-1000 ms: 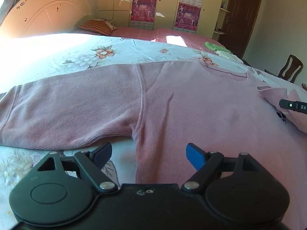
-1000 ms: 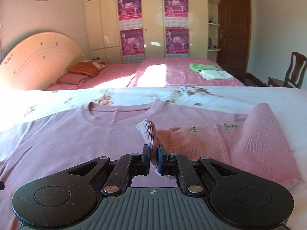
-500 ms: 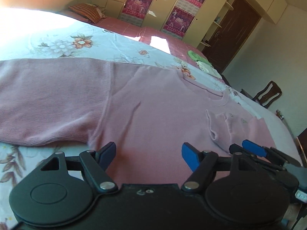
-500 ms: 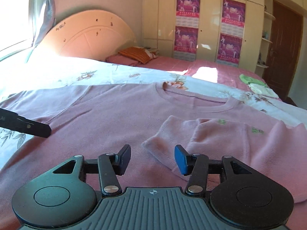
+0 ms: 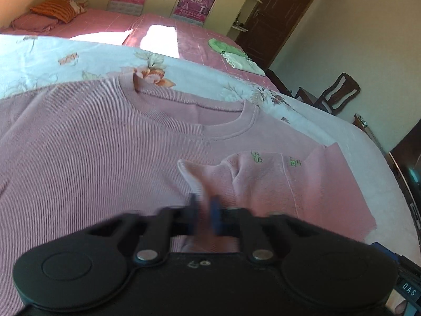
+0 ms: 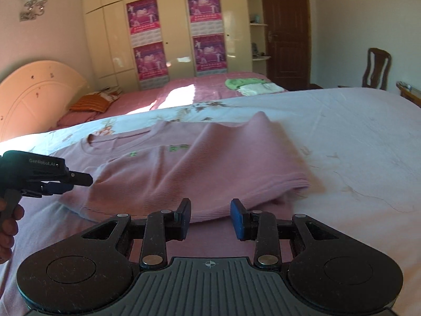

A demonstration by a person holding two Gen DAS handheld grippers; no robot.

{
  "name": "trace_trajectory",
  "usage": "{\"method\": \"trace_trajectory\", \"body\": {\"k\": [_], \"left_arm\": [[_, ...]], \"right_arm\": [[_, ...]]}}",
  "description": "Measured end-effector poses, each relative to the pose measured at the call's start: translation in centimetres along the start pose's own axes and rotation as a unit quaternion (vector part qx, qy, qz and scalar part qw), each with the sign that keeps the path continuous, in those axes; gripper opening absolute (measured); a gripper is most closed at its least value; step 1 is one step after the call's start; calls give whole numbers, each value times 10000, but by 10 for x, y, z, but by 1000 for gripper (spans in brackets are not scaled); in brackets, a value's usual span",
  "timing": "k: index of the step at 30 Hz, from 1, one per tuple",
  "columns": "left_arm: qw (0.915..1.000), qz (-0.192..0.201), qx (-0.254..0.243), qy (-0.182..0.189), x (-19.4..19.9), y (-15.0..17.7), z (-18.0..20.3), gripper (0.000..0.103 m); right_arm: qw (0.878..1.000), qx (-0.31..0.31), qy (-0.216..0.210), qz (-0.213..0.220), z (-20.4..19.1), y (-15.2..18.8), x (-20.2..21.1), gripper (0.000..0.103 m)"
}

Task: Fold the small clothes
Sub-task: 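Fold the held sleeve and side across the sweatshirt body with the right tool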

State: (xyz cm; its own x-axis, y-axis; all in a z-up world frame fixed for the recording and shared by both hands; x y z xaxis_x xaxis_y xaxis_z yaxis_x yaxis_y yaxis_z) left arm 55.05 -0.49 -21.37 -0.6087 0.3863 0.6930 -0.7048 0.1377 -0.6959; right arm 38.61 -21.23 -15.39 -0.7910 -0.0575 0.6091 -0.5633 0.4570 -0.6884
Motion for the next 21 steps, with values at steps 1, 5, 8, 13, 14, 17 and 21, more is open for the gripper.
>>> {"method": "trace_trajectory", "body": {"k": [1, 5, 8, 13, 14, 17, 21], "left_arm": [[9992, 403, 3, -45, 15, -9, 0, 4], [9922, 1117, -119, -534, 59, -20, -14, 5], [9939, 792, 138, -756, 51, -2, -39, 4], [9935, 645, 400, -844, 46, 21, -50, 5], [9933, 634, 439, -857, 47, 24, -50, 7], [9935, 521, 647, -775, 39, 29, -51, 25], [9935, 580, 480, -857, 37, 27, -50, 5]], "right_arm": [[9999, -121, 45, 10, 10, -4, 2, 34], [9994, -312, 136, -1, 40, -17, 8, 34], [9993, -302, 125, -179, 52, -19, 2, 35], [9996, -82, 63, -279, 51, -22, -9, 34], [9996, -43, 47, -275, 51, -23, -10, 34], [9993, 156, 67, -332, 49, -24, -20, 34], [9984, 375, 98, -420, 52, -24, -30, 22]]}}
Point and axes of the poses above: each gripper's, at about its wrist camera, not at the fingertips, and x roughly against the way its jaws point, z to its right, y to its underside, the point moved 9 cm from there along -x, roughly the way its jaws point, and after that the axes turned 15 degrees about -x, right-handed, at the moved point
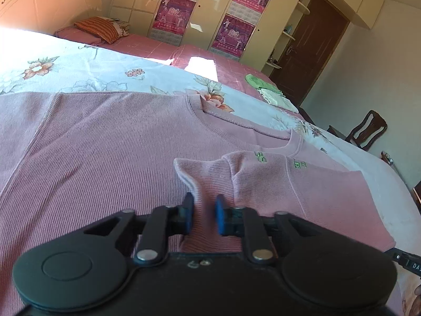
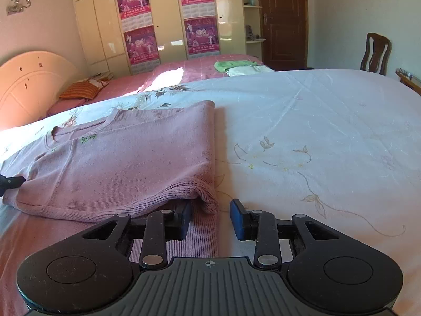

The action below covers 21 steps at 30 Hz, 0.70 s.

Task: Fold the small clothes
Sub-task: 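Fold the held sleeve and side across the sweatshirt body with the right tool, then open the right tool and release the folded sleeve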

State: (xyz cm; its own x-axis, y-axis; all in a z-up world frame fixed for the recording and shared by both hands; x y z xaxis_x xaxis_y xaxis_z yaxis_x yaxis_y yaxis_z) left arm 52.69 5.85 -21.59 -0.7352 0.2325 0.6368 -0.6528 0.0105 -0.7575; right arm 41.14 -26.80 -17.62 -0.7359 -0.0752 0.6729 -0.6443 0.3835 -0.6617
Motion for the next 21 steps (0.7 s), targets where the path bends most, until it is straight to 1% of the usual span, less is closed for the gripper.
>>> {"method": "trace_trajectory", "body": {"k": [1, 2, 3, 4, 6, 7, 10, 12, 14, 15, 16, 17, 18, 19, 20, 21], "left_arm": [[9998, 170, 16, -48, 7, -5, -1, 5], [9993, 345, -29, -127, 14, -10, -1, 5], [9987, 423, -147, -255, 20, -12, 0, 5], [9982, 400, -267, -344, 20, -11, 1, 5], [9977, 115, -484, -457, 9, -2, 2, 5], [9980, -16, -468, -430, 2, 4, 1, 6], [9981, 43, -472, -397, 2, 4, -3, 7], [9983, 26, -471, -350, 1, 5, -5, 7], [9979, 22, -532, -371, 0, 6, -5, 7], [9979, 19, -529, -381, 0, 6, -5, 7], [9978, 22, -525, -395, 0, 5, -4, 7], [9980, 20, -492, -400, 0, 5, -5, 7], [9982, 7, -448, -387, 0, 4, -6, 7], [9981, -8, -438, -436, 2, 4, -8, 13], [9973, 2, -439, -584, 6, 2, -11, 26], [9949, 36, -448, -906, 13, 0, -17, 30]], "right_arm": [[10000, 35, 53, -33, 2, 0, -2, 17], [10000, 40, 36, -27, 3, -1, 0, 17], [10000, 43, -3, -22, 4, -1, 1, 17], [10000, 83, -18, -29, 6, 1, 0, 17], [9999, 111, -30, -34, 9, 2, 3, 17], [10000, 41, -71, -24, 11, 0, 7, 17], [9994, -153, -181, 242, 18, -9, 26, 18], [9982, -254, -351, 416, 18, -18, 36, 18], [9971, -145, -528, 523, 9, -24, 37, 17], [9976, -18, -569, 399, 3, -22, 29, 17], [9985, 124, -530, 112, 0, -15, 17, 17], [9984, 372, -299, -314, -2, -1, -3, 17], [9976, 619, -195, -223, -4, 2, -6, 17], [9971, 705, -187, -216, -6, 1, -5, 17], [9978, 589, -257, -181, -5, -3, -1, 18], [9985, 430, -344, -73, -4, -8, 4, 18]]}}
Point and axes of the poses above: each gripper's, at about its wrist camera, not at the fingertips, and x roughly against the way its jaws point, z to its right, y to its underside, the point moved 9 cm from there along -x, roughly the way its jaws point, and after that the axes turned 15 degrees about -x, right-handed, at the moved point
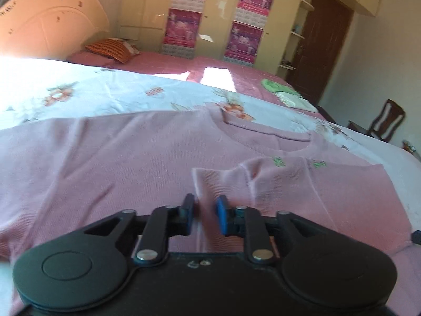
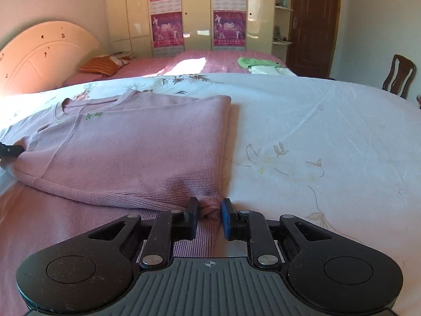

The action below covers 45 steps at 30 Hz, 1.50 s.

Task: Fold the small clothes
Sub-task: 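Open the right tool and release the folded sleeve, then move the left tool to the other sleeve cuff and close on it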

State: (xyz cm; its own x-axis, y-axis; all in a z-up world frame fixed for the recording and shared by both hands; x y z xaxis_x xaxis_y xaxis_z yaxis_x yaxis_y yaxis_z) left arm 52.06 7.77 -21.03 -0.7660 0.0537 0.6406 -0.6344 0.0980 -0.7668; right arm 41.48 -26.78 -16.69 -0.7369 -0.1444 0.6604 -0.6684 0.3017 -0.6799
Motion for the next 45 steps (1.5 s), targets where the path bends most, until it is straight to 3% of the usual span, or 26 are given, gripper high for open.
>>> {"method": "trace_trajectory", "body": {"k": [1, 2, 3, 6, 8, 13, 19, 23, 28, 29, 32, 34, 35, 37, 41, 42, 45], "left_arm": [[9996, 131, -34, -267, 8, -5, -6, 33], [9993, 286, -19, -225, 14, -11, -5, 33], [9992, 385, -23, -88, 17, -16, 1, 33], [9955, 534, -740, 250, 14, -31, 47, 36], [9934, 370, -994, 441, -7, -32, 71, 43], [9977, 122, -550, 385, -42, -34, 53, 41], [9976, 13, -619, 318, -54, -32, 48, 43], [9963, 32, -815, 253, -36, -26, 47, 42], [9925, 7, -1220, 123, -2, 1, 46, 50], [9929, 62, -1187, 90, 5, 1, 45, 48], [9942, 298, -1003, 236, 29, -3, 54, 47], [9915, 406, -1208, 276, 38, -3, 69, 48], [9908, 317, -1282, 308, 35, 2, 74, 50], [9908, -237, -1267, 408, 15, 18, 76, 53], [9934, 17, -1087, 374, 26, 11, 66, 58], [9935, -89, -1076, 361, 23, 14, 63, 58], [9931, -146, -1081, 434, 18, 19, 57, 60]], "right_arm": [[9999, -104, -58, 104, 2, -5, 3, 18], [9997, -131, -90, 189, 2, -10, 4, 18], [9995, -120, -157, 238, -1, -14, 3, 18], [9995, 109, -285, 58, -19, -20, -23, 17], [9993, 307, -209, -44, -27, -22, -45, 17], [9996, 251, -99, 7, -25, -60, -86, 17], [9997, 165, -7, -170, -20, -93, -137, 17], [9993, 307, 8, -219, -17, -80, -117, 17], [9984, 551, 2, -126, -5, -25, -59, 17], [9987, 514, 9, -64, -5, -19, -51, 17], [9995, 258, -102, 162, -8, -21, -25, 18], [9991, 196, -233, 294, -16, -19, -10, 18], [9992, 273, -195, 197, -19, -13, -11, 18], [9985, 483, 131, -234, -18, 8, -26, 17], [9990, 394, 85, 202, -27, -1, -6, 18], [9989, 380, 69, 278, -29, -2, -3, 18], [9979, 549, 321, -149, -28, 18, -25, 17]]}}
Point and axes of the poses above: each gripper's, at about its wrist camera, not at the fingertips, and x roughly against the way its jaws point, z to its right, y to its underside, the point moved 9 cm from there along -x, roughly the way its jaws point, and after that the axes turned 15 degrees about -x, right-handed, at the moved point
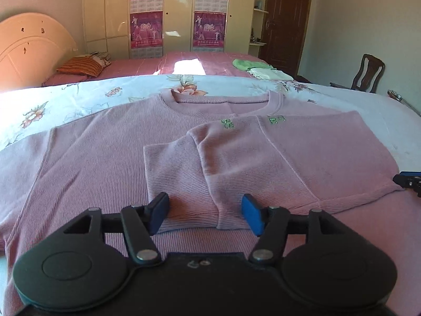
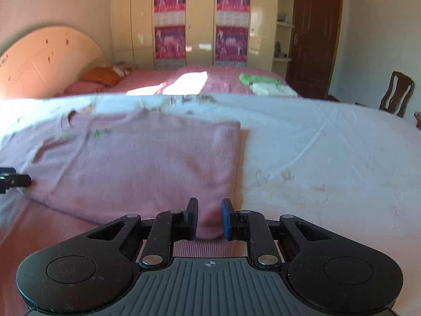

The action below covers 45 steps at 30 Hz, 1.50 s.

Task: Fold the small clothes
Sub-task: 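Move the left tool to the other sleeve cuff and close on it, then fold the held sleeve across the sweatshirt body with the left tool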

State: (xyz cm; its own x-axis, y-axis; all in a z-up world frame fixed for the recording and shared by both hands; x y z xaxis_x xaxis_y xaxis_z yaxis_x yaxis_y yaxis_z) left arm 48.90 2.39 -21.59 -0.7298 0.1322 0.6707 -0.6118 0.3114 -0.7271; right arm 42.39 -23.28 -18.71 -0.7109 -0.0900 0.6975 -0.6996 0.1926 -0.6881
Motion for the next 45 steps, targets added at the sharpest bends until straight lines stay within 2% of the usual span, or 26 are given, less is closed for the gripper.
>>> {"method": "trace_trajectory", "body": {"k": [2, 5, 8, 10, 12, 15, 16, 17, 19, 20, 21, 22, 27, 30, 32, 33, 35, 37, 38, 39, 40, 41, 42, 43, 45], "left_arm": [[9997, 152, 209, 14, 15, -1, -9, 59], [9983, 311, 454, -216, 39, 8, -37, 59], [9920, 301, 1100, -539, 69, 41, -94, 59], [9839, 306, 1516, -899, 93, 67, -137, 58], [9703, 295, 1848, -1536, 127, 102, -189, 59], [9468, 168, 2509, -2007, 161, 150, -250, 59], [9326, 142, 2962, -2058, 172, 171, -275, 57], [9218, 142, 3275, -2071, 178, 184, -290, 57], [8929, 244, 4020, -2013, 188, 214, -329, 57], [8842, 363, 4254, -1894, 190, 222, -338, 56], [8717, 632, 4558, -1681, 192, 227, -350, 57], [8640, 747, 4729, -1560, 192, 229, -356, 57], [8328, 1410, 5203, -1260, 182, 236, -389, 55], [8189, 1598, 5379, -1203, 176, 241, -405, 41], [8105, 1622, 5514, -1128, 172, 245, -414, 26], [8039, 1659, 5607, -1089, 170, 248, -417, 22], [7963, 1633, 5725, -1073, 166, 254, -425, 10], [7966, 1579, 5728, -1115, 164, 252, -428, 7], [8043, 1504, 5625, -1191, 166, 244, -426, 6], [8214, 1533, 5353, -1236, 169, 230, -422, 6], [8529, 1686, 4805, -1153, 174, 203, -407, 6], [8755, 1701, 4403, -1037, 173, 180, -394, 6], [8920, 1652, 4106, -922, 168, 161, -380, 6], [9030, 1608, 3910, -771, 161, 141, -364, 6], [9195, 1707, 3500, -534, 153, 106, -334, 6]], "right_arm": [[9999, 11, 132, 49, -4, -5, 4, 18], [9988, -421, -103, 243, -13, -14, 18, 18], [9982, -536, -109, 235, -26, -11, 23, 18], [9977, -646, -176, 120, -37, -6, 23, 18], [9975, -654, -232, 116, -53, -2, 24, 18], [9973, -627, -376, 49, -83, 1, 24, 18], [9973, -593, -439, 24, -98, 2, 24, 18], [9972, -564, -482, 10, -109, 3, 23, 18], [9969, -523, -595, -24, -135, 2, 22, 18], [9966, -521, -635, -39, -146, 2, 21, 18], [9963, -529, -670, -50, -156, 1, 20, 18], [9959, -544, -717, -55, -167, -1, 20, 18], [9950, -561, -830, -49, -209, -7, 13, 18], [9945, -704, -766, -123, -220, -7, 4, 18], [9930, -916, -720, -186, -220, -9, -1, 18], [9920, -1020, -715, -199, -219, -10, -1, 18], [9912, -1121, -683, -197, -217, -12, 0, 18], [9916, -1110, -633, -182, -214, -14, 3, 18], [9919, -1098, -617, -176, -212, -14, 4, 18], [9921, -1086, -598, -163, -209, -15, 6, 18], [9925, -1071, -571, -140, -206, -15, 8, 18], [9926, -1072, -549, -125, -202, -15, 10, 18], [9925, -1093, -528, -114, -198, -15, 11, 18], [9923, -1122, -513, -103, -193, -14, 12, 18], [9924, -1134, -472, -76, -183, -12, 14, 18]]}}
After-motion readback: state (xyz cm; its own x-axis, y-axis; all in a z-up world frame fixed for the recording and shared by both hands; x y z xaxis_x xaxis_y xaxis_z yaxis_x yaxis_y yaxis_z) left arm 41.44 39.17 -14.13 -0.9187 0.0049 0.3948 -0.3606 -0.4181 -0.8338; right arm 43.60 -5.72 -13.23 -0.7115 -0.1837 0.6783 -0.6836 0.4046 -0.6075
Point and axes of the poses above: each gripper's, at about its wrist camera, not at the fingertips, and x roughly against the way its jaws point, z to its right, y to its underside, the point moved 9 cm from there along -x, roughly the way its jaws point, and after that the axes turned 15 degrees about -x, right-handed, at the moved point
